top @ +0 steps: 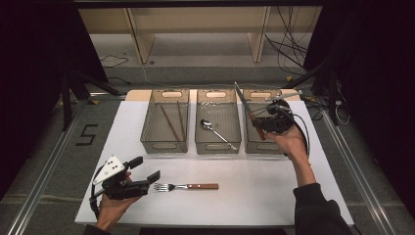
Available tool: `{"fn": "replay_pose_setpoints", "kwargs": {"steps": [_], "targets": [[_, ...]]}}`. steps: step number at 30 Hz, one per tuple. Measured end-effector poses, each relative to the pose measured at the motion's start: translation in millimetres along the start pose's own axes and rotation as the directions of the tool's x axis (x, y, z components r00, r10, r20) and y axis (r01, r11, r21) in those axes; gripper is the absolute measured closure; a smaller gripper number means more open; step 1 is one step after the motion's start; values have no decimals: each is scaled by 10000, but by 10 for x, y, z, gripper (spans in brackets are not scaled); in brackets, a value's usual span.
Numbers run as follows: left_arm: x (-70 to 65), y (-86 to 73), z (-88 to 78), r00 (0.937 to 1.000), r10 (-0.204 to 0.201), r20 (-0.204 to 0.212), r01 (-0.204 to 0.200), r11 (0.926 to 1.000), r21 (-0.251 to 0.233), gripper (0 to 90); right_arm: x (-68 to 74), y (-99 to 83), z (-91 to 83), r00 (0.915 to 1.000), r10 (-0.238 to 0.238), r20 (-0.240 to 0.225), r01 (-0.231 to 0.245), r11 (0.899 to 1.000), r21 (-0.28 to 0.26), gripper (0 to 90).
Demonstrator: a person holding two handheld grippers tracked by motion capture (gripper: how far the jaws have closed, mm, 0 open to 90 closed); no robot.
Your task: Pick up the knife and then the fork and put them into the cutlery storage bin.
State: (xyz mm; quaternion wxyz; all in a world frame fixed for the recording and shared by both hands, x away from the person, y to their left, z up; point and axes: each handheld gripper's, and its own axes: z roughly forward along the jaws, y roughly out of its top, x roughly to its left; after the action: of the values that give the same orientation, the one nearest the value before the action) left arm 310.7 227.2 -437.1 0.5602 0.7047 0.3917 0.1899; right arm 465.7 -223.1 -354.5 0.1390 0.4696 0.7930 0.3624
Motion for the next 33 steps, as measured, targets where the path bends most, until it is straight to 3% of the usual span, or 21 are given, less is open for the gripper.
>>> {"fn": "replay_pose_setpoints", "kwargs": {"steps": [12,33], "targets": [[1,-1,1,10000,22,12,-22,10000,48,148,-262,32,162,9953,832,504,-855,9953,457,770],[-1,-2,2,10000,22,27,-22,10000,48,148,-387,9,359,9839,1375,1143,-1489,9841,971,769]]}}
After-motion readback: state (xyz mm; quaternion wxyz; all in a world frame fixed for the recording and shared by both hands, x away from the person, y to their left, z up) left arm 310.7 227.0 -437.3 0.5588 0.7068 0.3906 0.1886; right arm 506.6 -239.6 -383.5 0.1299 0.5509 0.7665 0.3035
